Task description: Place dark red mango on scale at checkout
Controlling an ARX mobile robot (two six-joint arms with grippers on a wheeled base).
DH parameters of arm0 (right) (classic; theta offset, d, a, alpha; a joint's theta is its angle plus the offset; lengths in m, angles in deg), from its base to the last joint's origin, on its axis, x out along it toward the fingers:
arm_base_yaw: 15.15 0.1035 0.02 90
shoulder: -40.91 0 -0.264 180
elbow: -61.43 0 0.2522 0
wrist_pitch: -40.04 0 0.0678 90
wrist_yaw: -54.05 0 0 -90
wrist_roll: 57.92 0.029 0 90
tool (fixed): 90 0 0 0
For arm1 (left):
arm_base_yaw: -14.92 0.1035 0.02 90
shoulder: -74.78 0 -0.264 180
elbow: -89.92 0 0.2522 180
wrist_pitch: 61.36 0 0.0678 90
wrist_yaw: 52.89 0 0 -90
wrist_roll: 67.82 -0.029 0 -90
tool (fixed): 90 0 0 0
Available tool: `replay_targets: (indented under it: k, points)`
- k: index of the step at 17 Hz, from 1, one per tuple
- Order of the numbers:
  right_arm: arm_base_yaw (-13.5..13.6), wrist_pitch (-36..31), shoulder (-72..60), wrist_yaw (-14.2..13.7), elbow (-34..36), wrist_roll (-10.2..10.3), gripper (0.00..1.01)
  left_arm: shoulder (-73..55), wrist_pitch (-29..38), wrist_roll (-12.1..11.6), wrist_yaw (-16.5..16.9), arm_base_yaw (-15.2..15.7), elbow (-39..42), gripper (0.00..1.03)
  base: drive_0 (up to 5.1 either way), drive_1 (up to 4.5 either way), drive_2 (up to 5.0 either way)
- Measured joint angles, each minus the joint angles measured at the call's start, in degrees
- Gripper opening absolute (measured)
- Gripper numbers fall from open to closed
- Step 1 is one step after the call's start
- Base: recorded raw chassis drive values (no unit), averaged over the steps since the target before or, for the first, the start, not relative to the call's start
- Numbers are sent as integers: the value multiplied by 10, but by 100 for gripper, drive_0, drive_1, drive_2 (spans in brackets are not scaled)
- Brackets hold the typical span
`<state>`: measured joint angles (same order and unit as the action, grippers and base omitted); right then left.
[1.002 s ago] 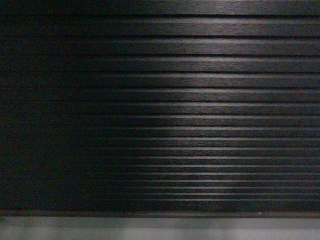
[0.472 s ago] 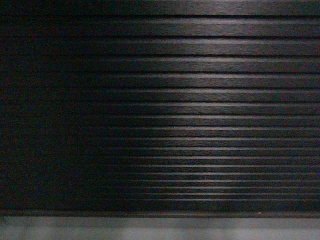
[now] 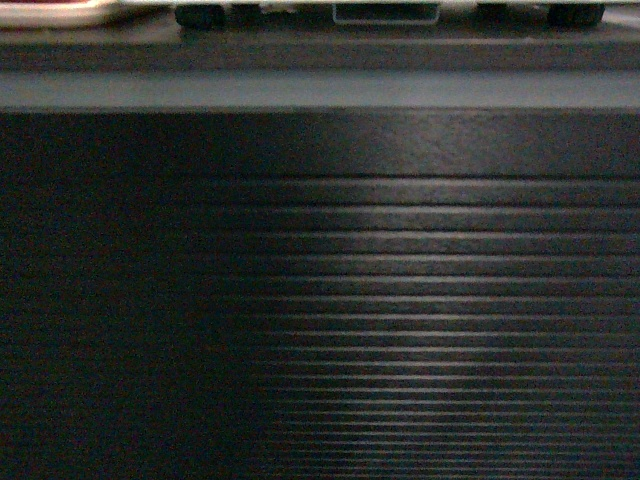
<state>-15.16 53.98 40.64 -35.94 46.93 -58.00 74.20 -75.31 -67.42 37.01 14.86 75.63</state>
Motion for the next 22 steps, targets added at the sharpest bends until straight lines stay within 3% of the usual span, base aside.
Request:
replay_targets:
  k: [22]
  points:
    - [0,-5,0,0,0,0,98,0,4,-4,0,0,0,98,0,0,0]
